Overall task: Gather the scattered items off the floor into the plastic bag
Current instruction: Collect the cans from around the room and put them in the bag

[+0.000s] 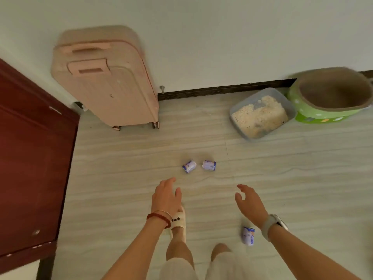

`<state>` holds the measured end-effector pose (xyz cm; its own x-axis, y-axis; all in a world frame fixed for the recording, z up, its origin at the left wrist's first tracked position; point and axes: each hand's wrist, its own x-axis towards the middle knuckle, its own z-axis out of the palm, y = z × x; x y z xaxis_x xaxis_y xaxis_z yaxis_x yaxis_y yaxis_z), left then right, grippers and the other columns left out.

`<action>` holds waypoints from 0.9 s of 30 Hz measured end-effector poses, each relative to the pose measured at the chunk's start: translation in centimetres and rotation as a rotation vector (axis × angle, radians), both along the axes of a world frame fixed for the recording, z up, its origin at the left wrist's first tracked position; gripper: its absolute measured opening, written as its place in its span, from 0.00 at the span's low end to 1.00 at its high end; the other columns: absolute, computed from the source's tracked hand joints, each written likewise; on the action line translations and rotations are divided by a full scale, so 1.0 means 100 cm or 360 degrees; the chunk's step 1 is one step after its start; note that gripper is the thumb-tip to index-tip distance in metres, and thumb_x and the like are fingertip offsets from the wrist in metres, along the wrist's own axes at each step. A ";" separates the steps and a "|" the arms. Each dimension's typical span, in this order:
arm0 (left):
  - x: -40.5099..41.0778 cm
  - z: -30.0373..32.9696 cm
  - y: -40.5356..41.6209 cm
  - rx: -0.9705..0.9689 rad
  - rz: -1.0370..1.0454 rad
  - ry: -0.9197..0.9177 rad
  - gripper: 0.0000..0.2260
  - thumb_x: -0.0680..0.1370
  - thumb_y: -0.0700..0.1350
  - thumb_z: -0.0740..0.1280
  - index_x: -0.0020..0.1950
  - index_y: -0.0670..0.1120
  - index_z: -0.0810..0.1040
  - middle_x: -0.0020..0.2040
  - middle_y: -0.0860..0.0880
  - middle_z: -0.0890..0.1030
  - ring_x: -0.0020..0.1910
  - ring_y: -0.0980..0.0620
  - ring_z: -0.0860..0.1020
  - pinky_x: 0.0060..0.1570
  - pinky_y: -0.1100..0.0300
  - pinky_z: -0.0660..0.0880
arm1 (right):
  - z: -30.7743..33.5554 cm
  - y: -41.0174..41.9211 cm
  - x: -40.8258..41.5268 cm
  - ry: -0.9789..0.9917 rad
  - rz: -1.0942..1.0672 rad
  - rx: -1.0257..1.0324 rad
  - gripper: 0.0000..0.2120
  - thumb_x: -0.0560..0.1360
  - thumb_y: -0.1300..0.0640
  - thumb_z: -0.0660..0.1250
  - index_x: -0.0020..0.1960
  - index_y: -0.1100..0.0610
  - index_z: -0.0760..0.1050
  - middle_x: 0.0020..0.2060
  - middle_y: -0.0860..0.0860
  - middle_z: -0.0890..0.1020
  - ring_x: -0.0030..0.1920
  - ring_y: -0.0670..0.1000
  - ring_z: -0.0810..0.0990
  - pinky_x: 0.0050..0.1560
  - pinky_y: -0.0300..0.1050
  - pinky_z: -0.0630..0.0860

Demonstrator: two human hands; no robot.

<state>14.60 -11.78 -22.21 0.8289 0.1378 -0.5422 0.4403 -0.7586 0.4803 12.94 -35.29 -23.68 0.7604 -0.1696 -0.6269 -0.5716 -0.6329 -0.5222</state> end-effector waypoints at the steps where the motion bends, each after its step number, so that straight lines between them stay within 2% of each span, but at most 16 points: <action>1: 0.019 -0.010 0.009 0.0000 -0.0030 0.0017 0.17 0.78 0.44 0.58 0.67 0.46 0.66 0.67 0.46 0.68 0.66 0.47 0.66 0.66 0.53 0.64 | -0.010 0.009 0.015 0.0013 -0.0023 0.0010 0.18 0.77 0.60 0.59 0.66 0.59 0.67 0.63 0.58 0.72 0.64 0.56 0.69 0.63 0.47 0.65; 5: 0.082 -0.058 0.024 -0.0012 -0.0137 0.0146 0.17 0.77 0.44 0.59 0.67 0.46 0.66 0.66 0.45 0.69 0.65 0.46 0.67 0.65 0.53 0.66 | -0.054 0.028 0.062 0.0042 -0.0045 0.0023 0.19 0.77 0.61 0.60 0.67 0.59 0.66 0.63 0.58 0.72 0.65 0.56 0.69 0.63 0.45 0.64; 8: 0.123 -0.117 0.016 -0.0015 -0.0150 0.0273 0.18 0.77 0.44 0.59 0.67 0.45 0.65 0.66 0.43 0.69 0.65 0.45 0.68 0.63 0.54 0.66 | -0.105 0.025 0.092 0.0093 0.0028 0.0003 0.20 0.77 0.59 0.59 0.68 0.56 0.64 0.65 0.55 0.70 0.65 0.54 0.67 0.63 0.44 0.65; 12: 0.173 -0.240 -0.006 -0.0044 -0.0062 0.0296 0.19 0.77 0.43 0.61 0.67 0.45 0.65 0.66 0.41 0.69 0.64 0.44 0.69 0.62 0.54 0.66 | -0.219 0.015 0.139 0.0111 0.0212 -0.0150 0.22 0.77 0.56 0.59 0.70 0.55 0.61 0.68 0.53 0.67 0.67 0.54 0.65 0.64 0.48 0.66; 16: 0.205 -0.397 -0.024 -0.0041 -0.0035 0.0336 0.22 0.76 0.44 0.62 0.69 0.43 0.63 0.66 0.40 0.67 0.64 0.42 0.68 0.61 0.53 0.67 | -0.365 0.014 0.177 -0.0032 0.0614 -0.0422 0.25 0.74 0.55 0.62 0.70 0.57 0.61 0.67 0.55 0.68 0.67 0.58 0.66 0.63 0.52 0.67; 18: 0.213 -0.468 -0.029 0.0022 -0.0166 0.0359 0.25 0.75 0.47 0.63 0.70 0.45 0.60 0.67 0.42 0.66 0.65 0.42 0.66 0.61 0.50 0.68 | -0.436 0.018 0.192 -0.0157 0.0775 -0.0533 0.29 0.72 0.55 0.66 0.70 0.58 0.62 0.69 0.58 0.66 0.69 0.61 0.63 0.67 0.59 0.61; 20: 0.215 -0.527 -0.031 0.0134 -0.0327 0.0370 0.29 0.73 0.51 0.65 0.71 0.47 0.58 0.69 0.45 0.64 0.66 0.43 0.64 0.62 0.48 0.68 | -0.496 0.024 0.203 -0.0119 0.0978 -0.0681 0.34 0.72 0.52 0.66 0.73 0.54 0.53 0.73 0.57 0.58 0.73 0.59 0.54 0.71 0.61 0.51; 21: 0.215 -0.553 -0.031 0.0193 -0.0399 0.0359 0.33 0.72 0.53 0.66 0.72 0.49 0.55 0.70 0.47 0.63 0.68 0.44 0.62 0.64 0.48 0.65 | -0.524 0.025 0.209 -0.0124 0.1029 -0.0733 0.37 0.72 0.50 0.67 0.74 0.53 0.50 0.73 0.57 0.57 0.74 0.59 0.52 0.71 0.61 0.49; 22: 0.216 -0.574 -0.032 0.0259 -0.0472 0.0338 0.36 0.71 0.54 0.67 0.73 0.49 0.52 0.71 0.49 0.61 0.69 0.45 0.60 0.65 0.48 0.62 | -0.547 0.027 0.214 -0.0146 0.1063 -0.0770 0.39 0.70 0.49 0.68 0.74 0.52 0.50 0.72 0.57 0.59 0.73 0.59 0.55 0.71 0.62 0.49; 24: 0.218 -0.604 -0.034 0.0403 -0.0614 0.0239 0.37 0.72 0.53 0.67 0.74 0.49 0.49 0.71 0.48 0.62 0.68 0.45 0.62 0.64 0.49 0.62 | -0.584 0.032 0.220 -0.0126 0.1133 -0.0865 0.41 0.64 0.50 0.74 0.71 0.52 0.58 0.64 0.57 0.70 0.65 0.60 0.67 0.67 0.62 0.58; 26: 0.220 -0.619 -0.032 0.0449 -0.0648 0.0105 0.34 0.72 0.51 0.67 0.72 0.49 0.54 0.66 0.46 0.67 0.63 0.43 0.68 0.59 0.49 0.67 | -0.605 0.033 0.225 -0.0223 0.1099 -0.1005 0.33 0.58 0.54 0.76 0.61 0.53 0.69 0.49 0.54 0.77 0.50 0.59 0.76 0.54 0.58 0.71; 27: 0.221 -0.621 -0.029 0.0370 -0.0579 0.0117 0.32 0.71 0.50 0.67 0.70 0.50 0.57 0.63 0.46 0.69 0.59 0.42 0.70 0.56 0.49 0.70 | -0.605 0.033 0.226 -0.0232 0.1057 -0.1040 0.29 0.59 0.55 0.75 0.58 0.53 0.71 0.46 0.53 0.78 0.46 0.58 0.77 0.48 0.54 0.72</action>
